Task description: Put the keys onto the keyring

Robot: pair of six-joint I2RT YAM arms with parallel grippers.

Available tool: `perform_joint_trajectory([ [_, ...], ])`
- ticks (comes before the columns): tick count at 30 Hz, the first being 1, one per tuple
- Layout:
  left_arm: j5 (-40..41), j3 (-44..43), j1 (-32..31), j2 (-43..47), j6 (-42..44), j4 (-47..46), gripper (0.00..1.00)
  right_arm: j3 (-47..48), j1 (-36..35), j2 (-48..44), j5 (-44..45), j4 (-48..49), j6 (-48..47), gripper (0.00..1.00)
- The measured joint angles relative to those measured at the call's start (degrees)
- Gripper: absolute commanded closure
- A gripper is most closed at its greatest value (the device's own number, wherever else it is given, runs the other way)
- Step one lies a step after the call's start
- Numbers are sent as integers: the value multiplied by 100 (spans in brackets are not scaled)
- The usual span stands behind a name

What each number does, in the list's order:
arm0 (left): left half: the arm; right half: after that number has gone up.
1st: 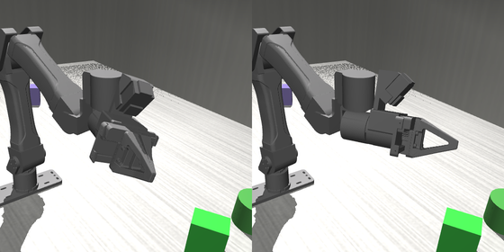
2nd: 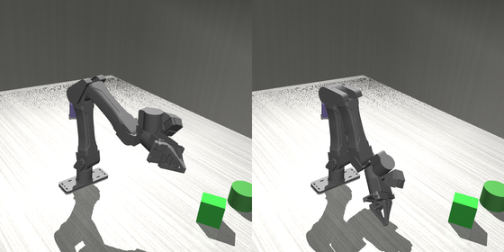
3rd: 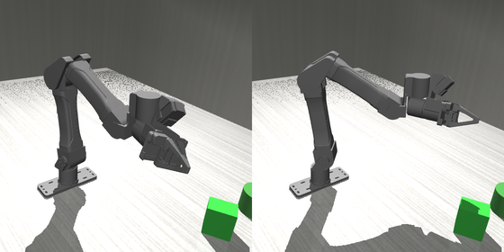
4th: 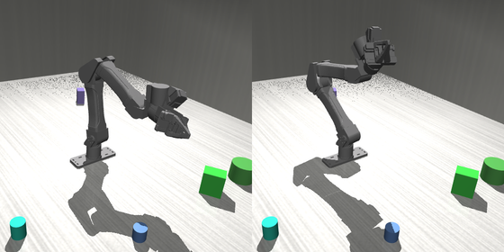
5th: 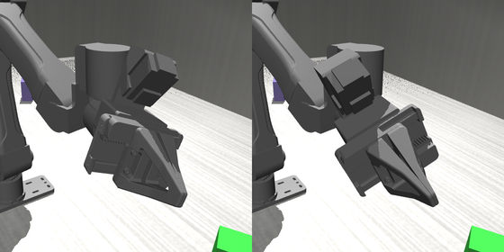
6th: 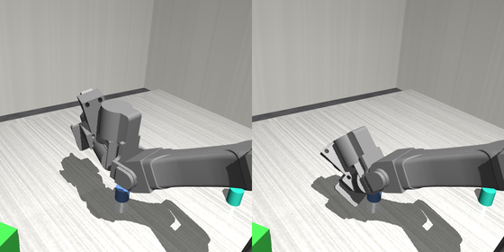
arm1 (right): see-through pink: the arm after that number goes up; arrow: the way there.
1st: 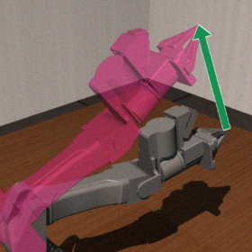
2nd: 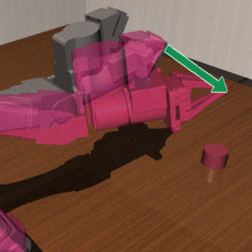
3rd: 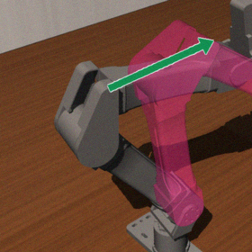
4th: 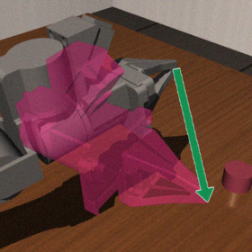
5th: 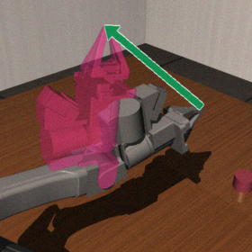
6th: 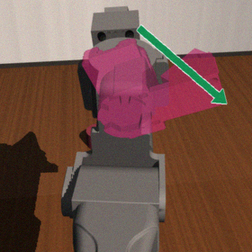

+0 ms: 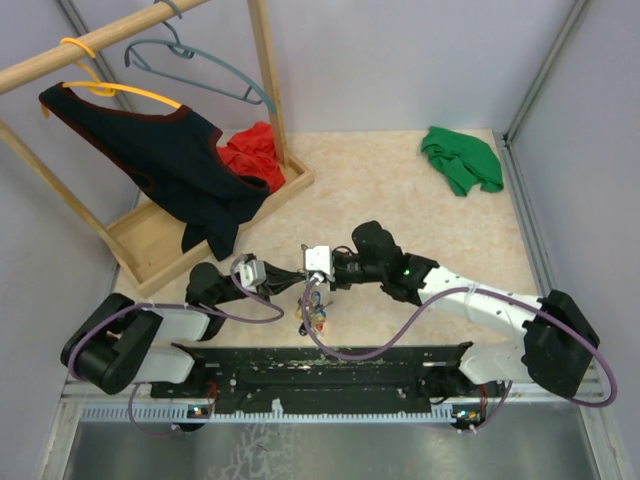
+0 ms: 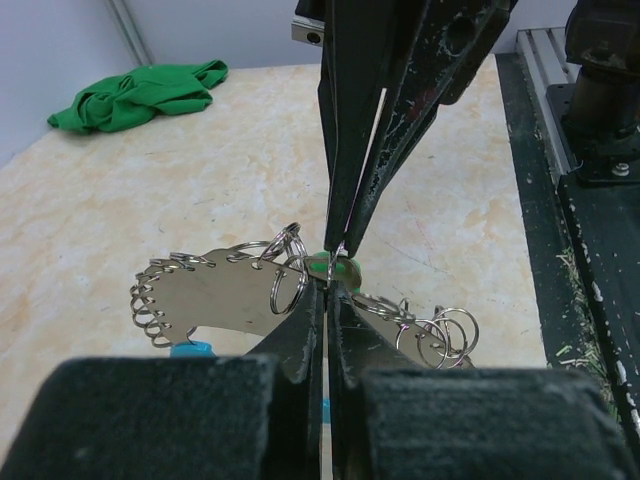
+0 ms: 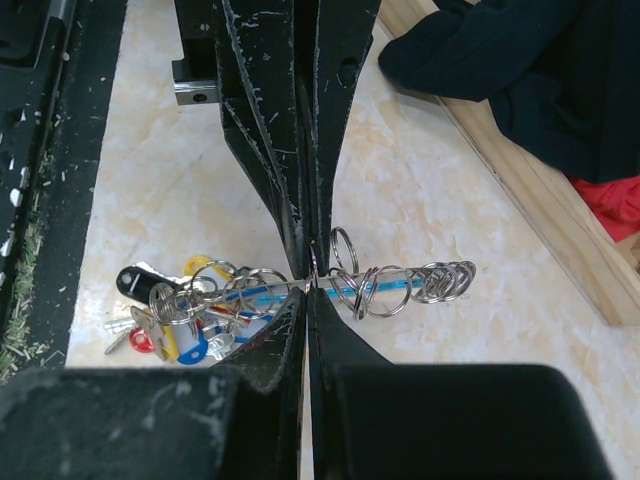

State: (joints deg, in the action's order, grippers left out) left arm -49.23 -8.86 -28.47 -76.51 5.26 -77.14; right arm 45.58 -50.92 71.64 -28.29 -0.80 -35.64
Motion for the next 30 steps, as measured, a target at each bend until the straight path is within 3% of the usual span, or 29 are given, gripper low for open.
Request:
perform_joint_trajectory([
  [21,846,-2,-35,186,-1545,28,100,-173,-11,-15,264,273,-280,100],
  [28,1193,7,-81,-13,-2100,-470,100,-205,-20,-15,354,485,-264,100],
  [30,1268,31,-85,-164,-2245,-684,95,-208,-33,-17,450,501,-254,100],
])
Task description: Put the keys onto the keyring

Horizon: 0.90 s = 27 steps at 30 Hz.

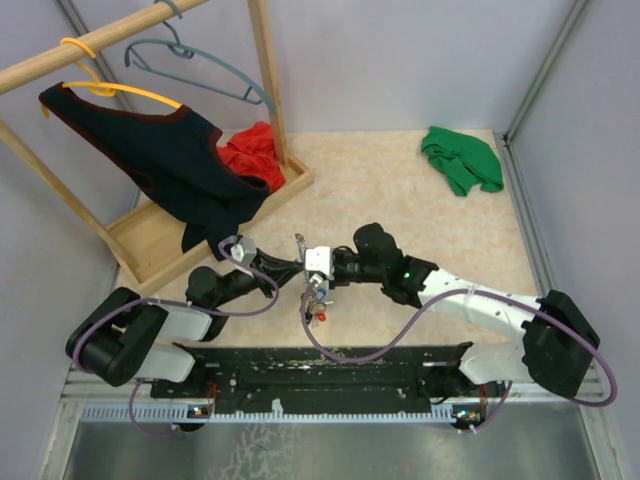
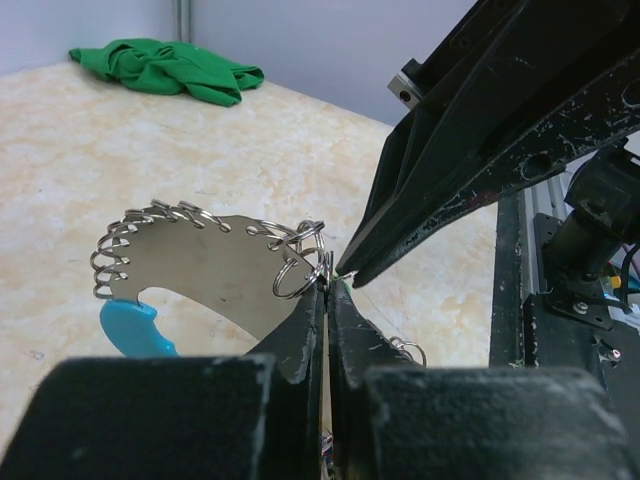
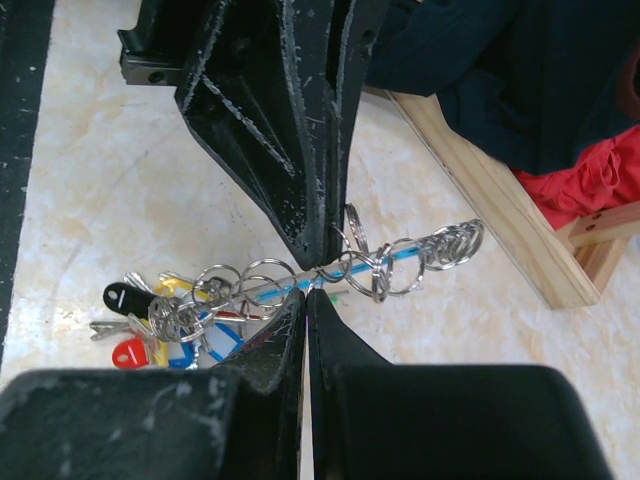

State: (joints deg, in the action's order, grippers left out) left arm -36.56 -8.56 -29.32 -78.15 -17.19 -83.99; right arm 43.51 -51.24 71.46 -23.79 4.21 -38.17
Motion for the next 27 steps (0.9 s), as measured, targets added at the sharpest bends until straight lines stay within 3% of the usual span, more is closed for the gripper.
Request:
perform_joint_trajectory([
  [7,168,170,-42,-210,-234,-323,77,0,4,-105,260,-269,-22,100],
  [15,199,317,-42,-50,-70,-299,65,170,17,-122,291,-835,-170,100],
  [27,-649,-44,-44,551,1445,1172,60,466,42,-44,225,-1222,-378,100],
])
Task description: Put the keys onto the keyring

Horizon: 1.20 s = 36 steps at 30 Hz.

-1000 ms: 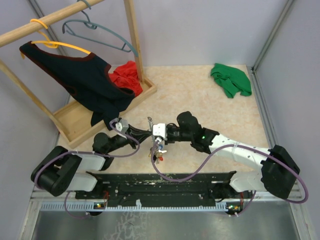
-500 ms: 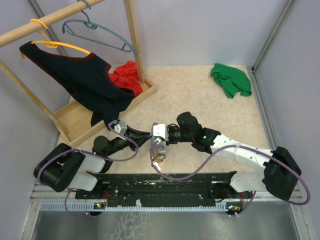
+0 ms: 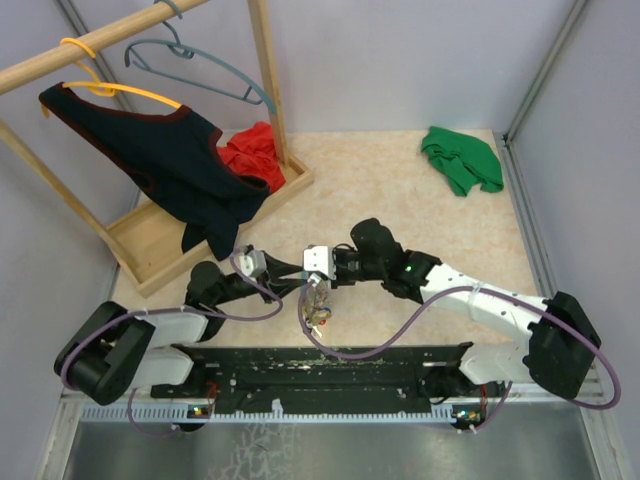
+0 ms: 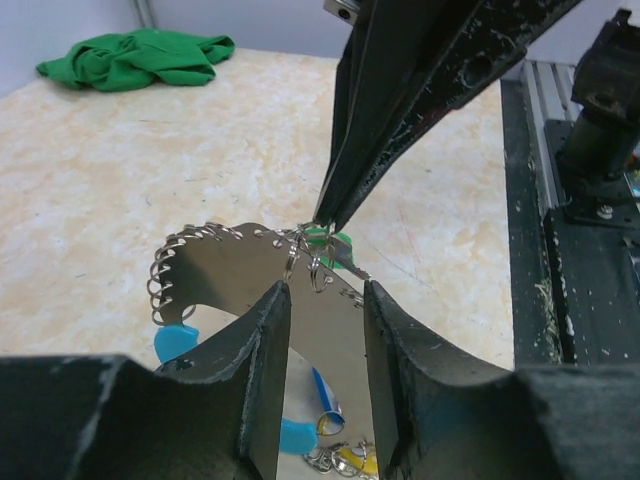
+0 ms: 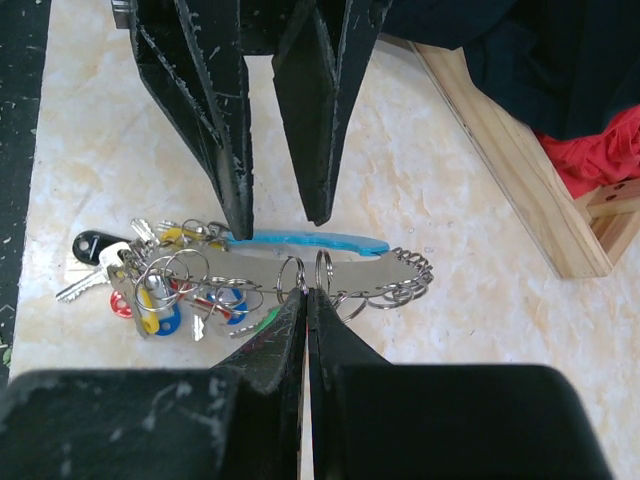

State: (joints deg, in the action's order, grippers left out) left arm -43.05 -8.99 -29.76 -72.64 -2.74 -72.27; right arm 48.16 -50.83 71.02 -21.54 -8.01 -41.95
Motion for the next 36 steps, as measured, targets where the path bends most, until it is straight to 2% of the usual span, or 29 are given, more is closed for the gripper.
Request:
perform_joint_trajectory([
  [11,-629,-367,-15,-275,439,595,64,42,0,0,-59,-111,-48,100],
  [23,-780,-597,-15,-584,577,640,67,48,0,0,-109,-131,-50,100],
  [29,-874,-737,-17,-743,584,640,78,70,0,0,-168,-162,-48,100],
  [33,-933,-761,-17,-807,590,640,99,70,0,0,-190,-173,-48,100],
  [36,-949,-763,-17,-820,592,638,100,70,0,0,-175,-190,-46,100],
])
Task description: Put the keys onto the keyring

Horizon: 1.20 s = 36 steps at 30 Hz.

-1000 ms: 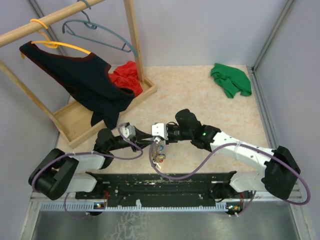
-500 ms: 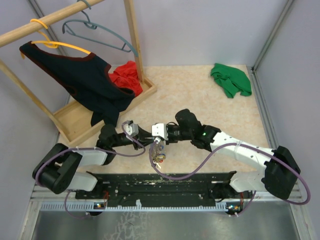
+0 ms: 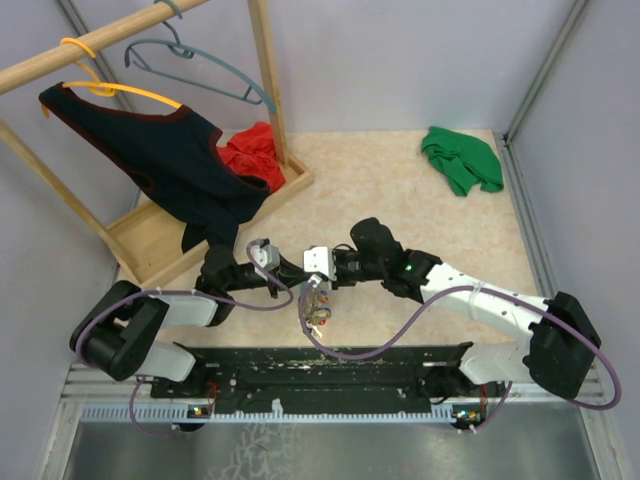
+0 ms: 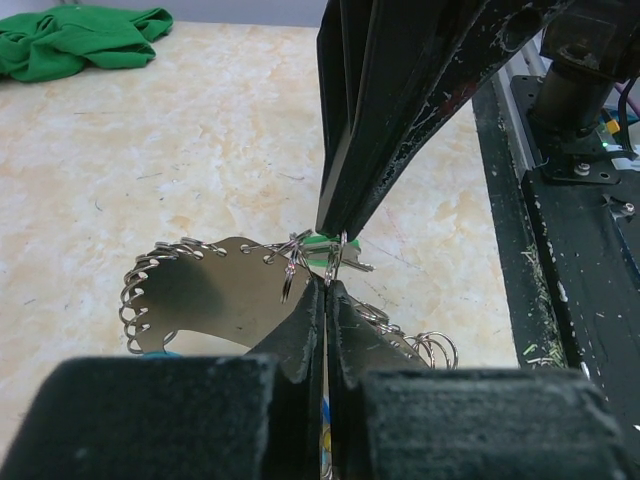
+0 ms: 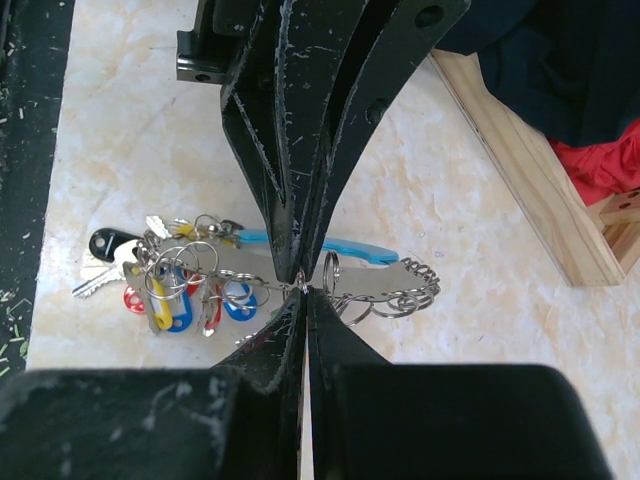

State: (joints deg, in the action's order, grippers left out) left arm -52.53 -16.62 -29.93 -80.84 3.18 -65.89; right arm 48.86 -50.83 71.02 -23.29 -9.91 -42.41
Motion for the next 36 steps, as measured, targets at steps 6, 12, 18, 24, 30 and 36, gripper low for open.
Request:
perform_joint_trajectory([
  [6,173,9,-17,46,-142,-9,100,-129,0,-140,153,57,184,100],
  [12,387,70,-46,79,-511,-131,100,-444,0,-319,203,197,420,100],
  [18,577,168,-52,74,-857,-372,100,-634,0,-269,199,428,586,100],
  [24,756,238,-59,46,-1086,-619,100,-726,-2,-66,105,820,717,100],
  [30,911,332,-85,-4,-1222,-896,100,-940,-2,-22,155,1335,846,100],
  [36,977,459,-90,-98,-1261,-1224,82,-951,-7,-81,323,1349,852,100],
])
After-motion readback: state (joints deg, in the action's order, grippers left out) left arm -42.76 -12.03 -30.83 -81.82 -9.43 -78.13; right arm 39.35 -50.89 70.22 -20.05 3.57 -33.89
